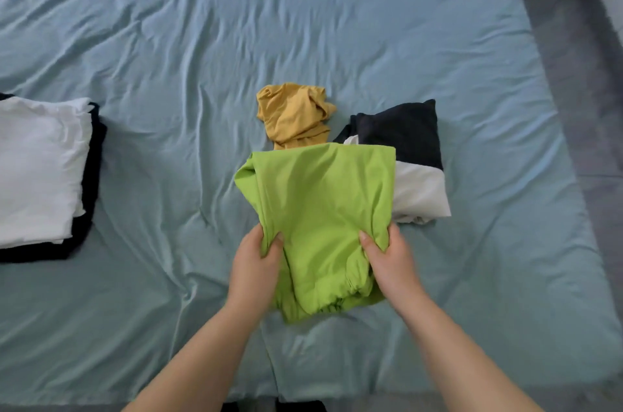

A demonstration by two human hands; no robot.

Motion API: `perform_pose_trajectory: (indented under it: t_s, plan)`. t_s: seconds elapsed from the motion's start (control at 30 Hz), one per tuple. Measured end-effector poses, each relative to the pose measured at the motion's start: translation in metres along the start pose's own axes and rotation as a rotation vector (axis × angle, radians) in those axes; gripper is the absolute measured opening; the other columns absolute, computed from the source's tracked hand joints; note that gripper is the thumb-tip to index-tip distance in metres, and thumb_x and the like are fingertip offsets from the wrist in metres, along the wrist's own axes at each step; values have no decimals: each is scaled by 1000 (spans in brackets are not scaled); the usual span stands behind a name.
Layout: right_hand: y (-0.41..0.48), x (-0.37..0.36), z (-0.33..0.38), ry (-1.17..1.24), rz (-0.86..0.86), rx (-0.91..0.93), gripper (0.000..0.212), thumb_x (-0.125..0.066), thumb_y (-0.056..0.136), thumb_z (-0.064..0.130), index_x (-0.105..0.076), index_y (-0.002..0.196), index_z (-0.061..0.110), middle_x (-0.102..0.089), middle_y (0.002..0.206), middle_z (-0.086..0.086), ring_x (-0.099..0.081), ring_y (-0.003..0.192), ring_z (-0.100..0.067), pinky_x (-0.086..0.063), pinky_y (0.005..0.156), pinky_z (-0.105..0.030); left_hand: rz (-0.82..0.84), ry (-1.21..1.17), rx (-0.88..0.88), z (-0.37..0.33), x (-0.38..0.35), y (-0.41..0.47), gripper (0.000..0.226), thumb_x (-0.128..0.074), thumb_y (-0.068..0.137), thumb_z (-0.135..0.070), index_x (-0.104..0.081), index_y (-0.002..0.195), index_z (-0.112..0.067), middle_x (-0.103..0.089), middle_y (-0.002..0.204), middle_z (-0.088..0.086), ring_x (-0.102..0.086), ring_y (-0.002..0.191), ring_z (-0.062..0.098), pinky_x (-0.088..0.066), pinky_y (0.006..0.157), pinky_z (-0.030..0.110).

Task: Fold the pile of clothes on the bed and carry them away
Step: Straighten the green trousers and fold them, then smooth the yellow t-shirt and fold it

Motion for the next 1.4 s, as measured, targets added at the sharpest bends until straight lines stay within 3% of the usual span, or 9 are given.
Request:
perform_pose_trajectory:
  t_s: [0.13, 0.3, 0.4, 0.57, 0.83, 0.93, 1.03, 1.2, 1.4]
  plan:
    - [56, 92, 25, -49, -144, 76, 39, -64, 89, 18, -53, 126, 15, -60, 110, 5, -54, 101, -11, -37, 84, -16, 100, -43, -105, -74, -65, 46, 19, -57, 95, -22, -63, 112, -29, -56, 93, -29, -54, 94, 5, -36, 70, 0]
    - [144, 152, 2, -253, -124, 16, 46, -60, 92, 23, -44, 133, 7, -55, 132, -13, -51, 122, -28, -38, 94, -28, 319, 83, 44, -107, -146, 111, 41, -50, 99, -27, -47, 138, -14, -56, 133, 3, -53, 119, 26, -44, 100, 35]
    - [175, 155, -31, -511, -20, -116, 80, -59, 92, 34, -10, 152, 13, -30, 152, -18, -31, 139, -33, -29, 111, -38, 272, 320, 237, -91, -174, 129, 67, -49, 96, -34, -17, 153, -18, -30, 152, 14, -38, 133, 37, -34, 110, 45]
    - [188, 113, -55, -782, 188, 26, 79, -40, 86, 69, 4, 148, 48, 13, 161, 1, 10, 148, -28, -3, 116, -57, 392, 771, -215, -80, -222, 116, 107, -36, 64, -91, 25, 142, -50, 31, 157, -5, 21, 144, 39, -9, 109, 67]
    - [216, 74, -96, -988, 357, -97, 73, -29, 90, 69, 8, 148, 46, 30, 156, 5, 25, 144, -27, 8, 116, -55, 570, 1025, -163, -26, -246, 161, 121, -47, 58, -93, 20, 147, -45, 31, 157, -2, 28, 142, 38, -8, 117, 58]
    - [205, 74, -79, -1101, 256, -54, 69, -30, 93, 64, -1, 151, 40, 19, 160, 2, 15, 147, -26, 12, 113, -56, 569, 928, -198, -31, -233, 156, 118, -49, 58, -91, 15, 147, -47, 28, 158, -7, 27, 143, 33, -10, 116, 61]
    - [173, 61, -48, -1206, 68, 283, 55, -38, 98, 34, -22, 150, 30, 4, 162, 3, 8, 149, -18, 17, 112, -53, 428, 808, -266, -21, -191, 135, 118, -39, 53, -96, 23, 142, -52, 32, 156, -9, 25, 145, 26, -4, 115, 58]
    - [131, -30, -4, -1049, 178, 752, 50, -42, 94, 22, -38, 144, 21, -13, 161, 1, -1, 149, -16, 12, 117, -39, 87, 836, 185, 65, -58, 128, 129, -38, 43, -99, 36, 136, -49, 36, 154, 0, 27, 145, 26, -1, 114, 64]
    - [164, -136, -9, -1035, 467, 453, 76, -52, 94, 28, -5, 153, 24, 9, 162, 0, 9, 149, -18, -8, 119, -37, 144, 893, 380, 126, 6, 140, 130, -49, 39, -98, 21, 141, -55, 22, 160, 6, 12, 146, 40, -10, 108, 71]
Point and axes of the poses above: each hand's wrist, its own y-axis towards the middle knuckle, its own x-axis out of the back of the hand, z = x × y, the point moved 4 cm from there along y, towards the middle knuckle
